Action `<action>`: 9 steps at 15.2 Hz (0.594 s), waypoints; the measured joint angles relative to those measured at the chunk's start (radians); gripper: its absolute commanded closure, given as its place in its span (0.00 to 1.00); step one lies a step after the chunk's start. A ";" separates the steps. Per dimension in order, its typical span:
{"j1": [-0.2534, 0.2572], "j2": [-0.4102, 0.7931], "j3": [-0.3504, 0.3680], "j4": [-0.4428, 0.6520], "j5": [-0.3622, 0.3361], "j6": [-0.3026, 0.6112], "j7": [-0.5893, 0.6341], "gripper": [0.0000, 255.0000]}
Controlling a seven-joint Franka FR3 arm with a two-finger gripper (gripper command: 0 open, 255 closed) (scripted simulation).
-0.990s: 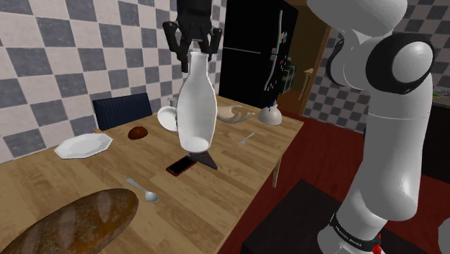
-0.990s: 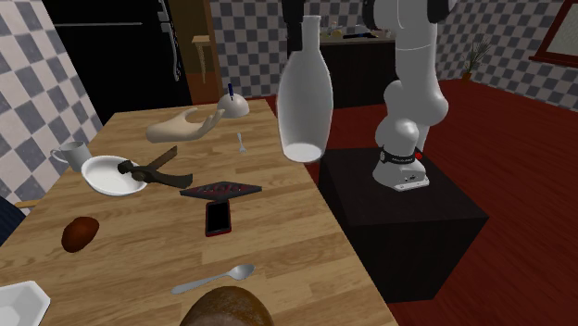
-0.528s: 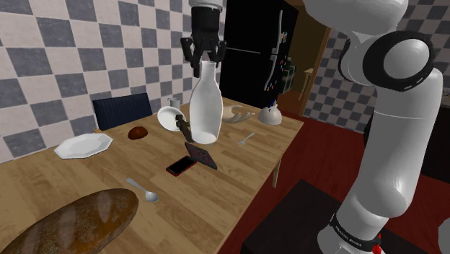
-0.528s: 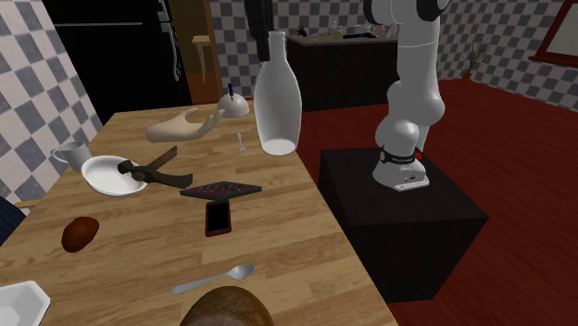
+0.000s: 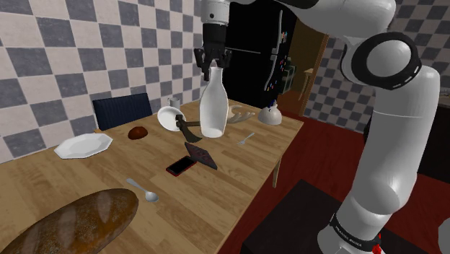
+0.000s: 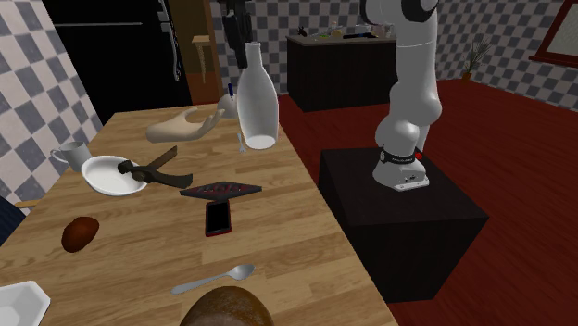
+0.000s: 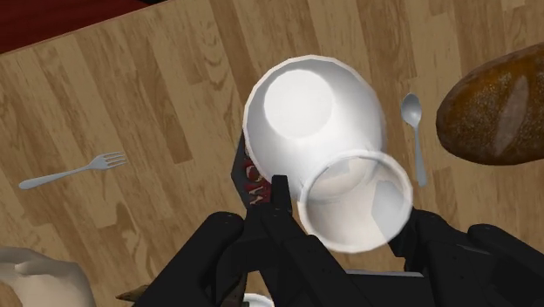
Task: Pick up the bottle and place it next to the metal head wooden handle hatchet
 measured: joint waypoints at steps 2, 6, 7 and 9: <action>-0.012 0.038 -0.013 0.034 -0.018 0.000 -0.033 1.00; -0.064 0.064 -0.042 0.013 -0.026 0.045 -0.113 1.00; -0.066 0.090 -0.048 0.040 -0.037 0.044 -0.127 1.00; -0.075 0.139 -0.061 0.095 -0.056 0.034 -0.158 1.00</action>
